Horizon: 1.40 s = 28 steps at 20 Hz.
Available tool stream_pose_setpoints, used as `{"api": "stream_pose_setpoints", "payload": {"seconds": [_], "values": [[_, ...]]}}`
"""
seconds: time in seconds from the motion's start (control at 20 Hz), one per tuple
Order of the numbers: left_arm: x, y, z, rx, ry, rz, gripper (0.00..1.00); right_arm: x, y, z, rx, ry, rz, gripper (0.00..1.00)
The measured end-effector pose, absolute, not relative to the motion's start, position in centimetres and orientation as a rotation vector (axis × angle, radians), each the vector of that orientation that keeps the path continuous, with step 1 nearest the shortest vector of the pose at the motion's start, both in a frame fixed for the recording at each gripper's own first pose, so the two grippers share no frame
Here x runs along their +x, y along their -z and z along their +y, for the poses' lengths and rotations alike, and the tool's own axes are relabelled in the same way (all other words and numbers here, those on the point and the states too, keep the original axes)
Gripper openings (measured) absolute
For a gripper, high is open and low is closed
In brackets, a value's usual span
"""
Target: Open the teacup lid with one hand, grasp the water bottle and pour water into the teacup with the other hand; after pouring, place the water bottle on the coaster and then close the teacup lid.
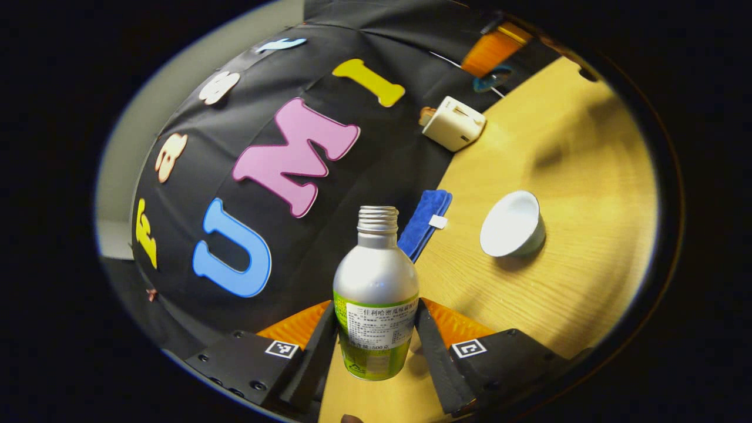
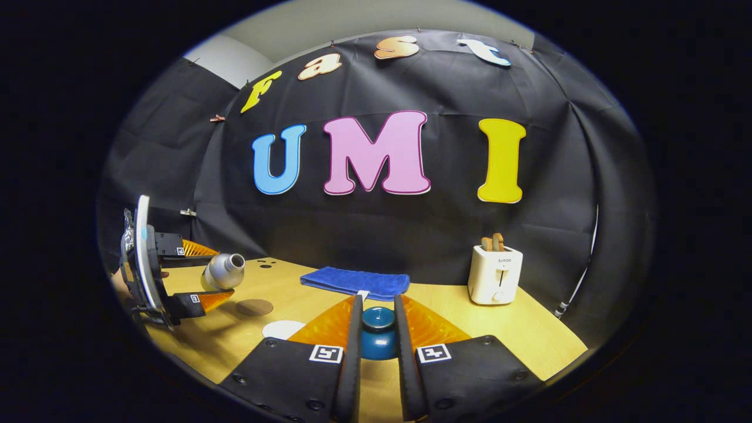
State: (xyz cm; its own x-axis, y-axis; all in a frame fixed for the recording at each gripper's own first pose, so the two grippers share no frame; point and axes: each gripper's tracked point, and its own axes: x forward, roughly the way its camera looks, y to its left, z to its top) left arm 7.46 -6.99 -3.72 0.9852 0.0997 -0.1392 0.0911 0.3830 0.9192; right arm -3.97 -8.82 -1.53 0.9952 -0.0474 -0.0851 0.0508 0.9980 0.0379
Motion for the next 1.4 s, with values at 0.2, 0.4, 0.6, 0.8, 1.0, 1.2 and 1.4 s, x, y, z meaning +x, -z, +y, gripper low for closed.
{"api": "stream_pose_setpoints", "payload": {"seconds": [0.2,0.4,0.6,0.8,1.0,1.2,1.4], "values": [[8.1,4.6,-8.0,1.32,0.032,0.207,0.79,-4.2,1.5,-9.5,0.041,0.063,0.083,0.31],[8.3,5.3,-8.5,1.481,0.067,0.216,0.79,-4.3,1.6,-9.9,0.051,0.073,0.087,0.31],[9.4,6.3,-8.1,1.568,0.093,0.262,0.79,-4.4,1.5,-10.1,0.055,0.076,0.082,0.31],[10.0,6.2,-7.9,1.647,0.095,0.265,0.79,-4.4,1.5,-10.1,0.056,0.074,0.08,0.31],[10.0,6.1,-8.5,1.729,0.118,0.24,0.79,-4.5,1.4,-10.2,0.059,0.074,0.077,0.31],[10.3,6.0,-8.8,1.786,0.131,0.226,0.79,-4.7,1.1,-10.5,0.061,0.08,0.07,0.31],[10.5,5.7,-8.9,1.853,0.127,0.205,0.79,-4.6,1.3,-10.6,0.062,0.081,0.073,0.31]]}}
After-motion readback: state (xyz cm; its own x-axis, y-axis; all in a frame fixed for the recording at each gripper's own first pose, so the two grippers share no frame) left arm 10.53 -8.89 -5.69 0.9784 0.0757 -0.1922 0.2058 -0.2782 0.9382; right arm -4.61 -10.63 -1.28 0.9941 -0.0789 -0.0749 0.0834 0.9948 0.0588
